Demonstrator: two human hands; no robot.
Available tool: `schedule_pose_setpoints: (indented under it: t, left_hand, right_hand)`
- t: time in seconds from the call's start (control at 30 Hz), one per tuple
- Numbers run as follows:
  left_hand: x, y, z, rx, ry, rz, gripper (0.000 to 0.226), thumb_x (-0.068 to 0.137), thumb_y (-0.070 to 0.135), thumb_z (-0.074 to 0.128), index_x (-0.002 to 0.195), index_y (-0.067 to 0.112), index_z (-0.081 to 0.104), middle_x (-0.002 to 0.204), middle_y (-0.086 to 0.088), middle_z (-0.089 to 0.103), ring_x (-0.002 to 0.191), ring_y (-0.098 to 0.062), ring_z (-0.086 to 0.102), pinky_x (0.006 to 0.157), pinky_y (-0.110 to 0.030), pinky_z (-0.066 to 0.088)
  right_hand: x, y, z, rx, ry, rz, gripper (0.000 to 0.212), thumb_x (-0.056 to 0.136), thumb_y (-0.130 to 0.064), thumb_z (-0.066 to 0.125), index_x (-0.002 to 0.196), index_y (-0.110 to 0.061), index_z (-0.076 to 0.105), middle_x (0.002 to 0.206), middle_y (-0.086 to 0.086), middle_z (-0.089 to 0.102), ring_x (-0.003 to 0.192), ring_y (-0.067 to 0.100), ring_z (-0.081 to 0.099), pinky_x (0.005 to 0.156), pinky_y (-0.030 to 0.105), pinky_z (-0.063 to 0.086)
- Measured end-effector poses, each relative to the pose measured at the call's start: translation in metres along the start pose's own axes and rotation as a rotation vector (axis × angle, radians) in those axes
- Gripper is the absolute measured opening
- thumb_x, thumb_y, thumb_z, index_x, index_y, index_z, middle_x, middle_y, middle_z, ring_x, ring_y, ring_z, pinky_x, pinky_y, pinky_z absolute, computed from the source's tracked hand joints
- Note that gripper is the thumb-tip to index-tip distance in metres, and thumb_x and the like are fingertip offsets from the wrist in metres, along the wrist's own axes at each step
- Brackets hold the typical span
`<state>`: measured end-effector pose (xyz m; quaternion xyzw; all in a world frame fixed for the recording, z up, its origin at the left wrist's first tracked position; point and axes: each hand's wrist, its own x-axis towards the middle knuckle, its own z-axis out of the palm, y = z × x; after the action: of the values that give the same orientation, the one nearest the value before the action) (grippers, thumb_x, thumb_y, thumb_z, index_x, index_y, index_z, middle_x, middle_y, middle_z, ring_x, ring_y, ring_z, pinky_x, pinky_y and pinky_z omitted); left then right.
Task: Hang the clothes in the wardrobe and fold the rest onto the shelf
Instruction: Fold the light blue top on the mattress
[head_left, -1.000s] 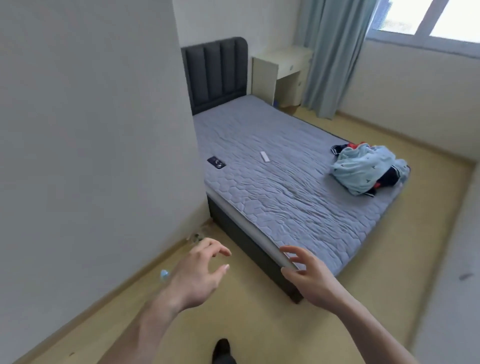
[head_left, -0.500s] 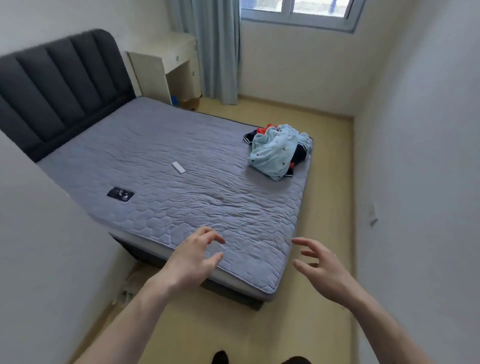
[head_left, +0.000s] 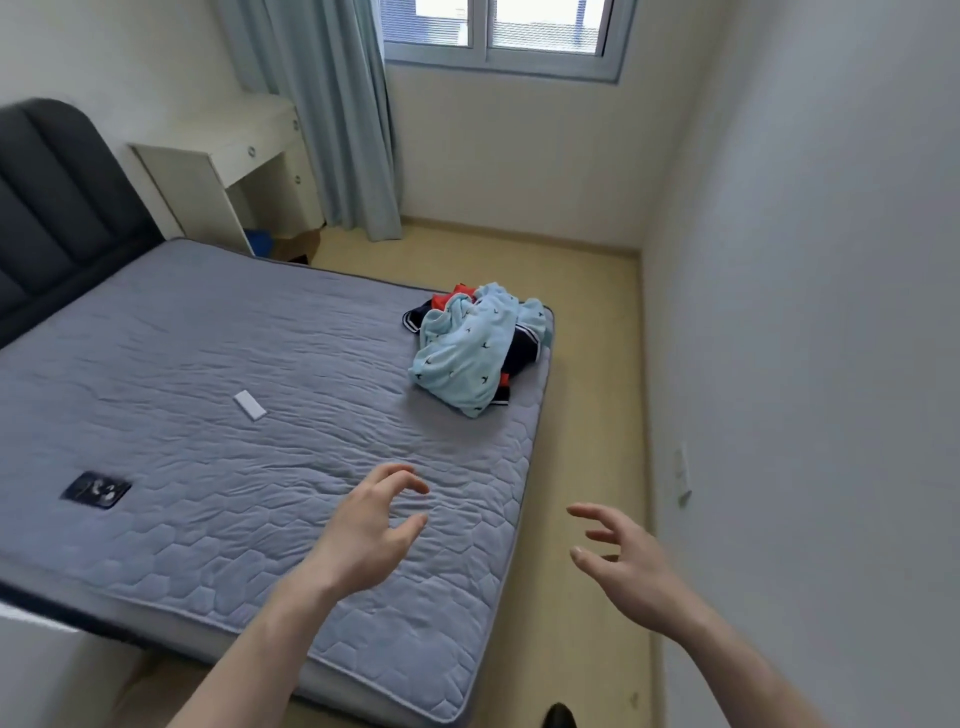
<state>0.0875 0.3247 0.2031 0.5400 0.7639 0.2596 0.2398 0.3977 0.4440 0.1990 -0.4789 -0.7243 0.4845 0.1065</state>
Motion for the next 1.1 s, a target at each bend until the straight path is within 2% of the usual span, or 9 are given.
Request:
schedule_pose_setpoints:
  t: [0.2,0.37,0.53,0.73,0.83,0.93,1.0,1.1]
  left_hand:
    - [0.069,0.036,0.02,-0.067,0.1,-0.09,0.022,0.09,0.034,0.072,0.108,0.042,0.063,0.137,0.022,0.048,0.124,-0.002,0.052,0.104,-0.031,0.045]
    - [0.109,0.022,0.018,-0.059,0.14,-0.205,0.023,0.091,0.032,0.072,0.112,0.039,0.064,0.142,0.021,0.046,0.129,-0.002,0.05,0.105,-0.027,0.042]
    - [0.163,-0.016,0.014,-0.077,0.18,-0.326,0.024,0.091,0.028,0.074,0.11,0.038,0.064,0.141,0.016,0.049,0.125,-0.007,0.054,0.105,-0.027,0.041]
    - [0.259,-0.049,0.016,-0.119,0.179,-0.421,0.03,0.091,0.024,0.074,0.119,0.027,0.064,0.141,0.007,0.051,0.124,-0.013,0.055,0.108,-0.03,0.041]
    - [0.303,-0.059,0.016,-0.145,0.149,-0.461,0.034,0.092,0.026,0.072,0.124,0.026,0.062,0.14,0.008,0.048,0.123,-0.014,0.055,0.108,-0.03,0.041]
    - [0.34,-0.073,0.017,-0.174,0.139,-0.503,0.034,0.091,0.027,0.072,0.124,0.028,0.061,0.14,0.009,0.048,0.122,-0.013,0.056,0.107,-0.031,0.043]
    - [0.364,-0.085,0.02,-0.185,0.138,-0.544,0.034,0.091,0.028,0.072,0.123,0.03,0.059,0.139,0.01,0.049,0.12,-0.012,0.056,0.104,-0.031,0.044]
    - [0.392,-0.106,0.029,-0.2,0.156,-0.636,0.035,0.091,0.025,0.072,0.123,0.031,0.059,0.137,0.012,0.049,0.115,-0.012,0.058,0.101,-0.03,0.046]
  right_hand:
    - [0.106,-0.002,-0.071,-0.043,-0.091,-0.024,0.041,0.096,-0.029,0.066,0.134,-0.04,0.056,0.131,-0.018,0.056,0.122,0.001,0.054,0.087,0.018,0.05]
    - [0.196,-0.016,-0.082,-0.054,-0.203,-0.012,0.038,0.094,-0.031,0.066,0.128,-0.047,0.056,0.124,-0.01,0.059,0.116,-0.004,0.054,0.062,0.012,0.051]
    - [0.283,-0.023,-0.08,-0.092,-0.293,0.041,0.041,0.094,-0.033,0.066,0.131,-0.046,0.054,0.123,-0.003,0.059,0.106,-0.002,0.058,0.061,0.015,0.051]
    - [0.385,-0.024,-0.085,-0.161,-0.327,0.089,0.047,0.095,-0.028,0.065,0.139,-0.038,0.051,0.132,-0.009,0.058,0.106,-0.001,0.06,0.061,0.015,0.051]
    - [0.437,-0.024,-0.083,-0.169,-0.346,0.131,0.05,0.096,-0.026,0.065,0.143,-0.033,0.048,0.137,-0.011,0.053,0.106,0.003,0.061,0.067,0.018,0.055]
    - [0.492,-0.018,-0.073,-0.185,-0.384,0.199,0.054,0.097,-0.027,0.066,0.146,-0.03,0.044,0.141,-0.008,0.052,0.112,0.015,0.062,0.087,0.029,0.056]
    - [0.537,-0.012,-0.062,-0.177,-0.41,0.247,0.059,0.096,-0.027,0.067,0.149,-0.026,0.042,0.141,-0.003,0.053,0.116,0.017,0.06,0.097,0.036,0.055]
    - [0.613,0.002,-0.039,-0.163,-0.433,0.345,0.065,0.095,-0.027,0.066,0.153,-0.022,0.037,0.141,0.002,0.052,0.11,0.016,0.062,0.09,0.035,0.057]
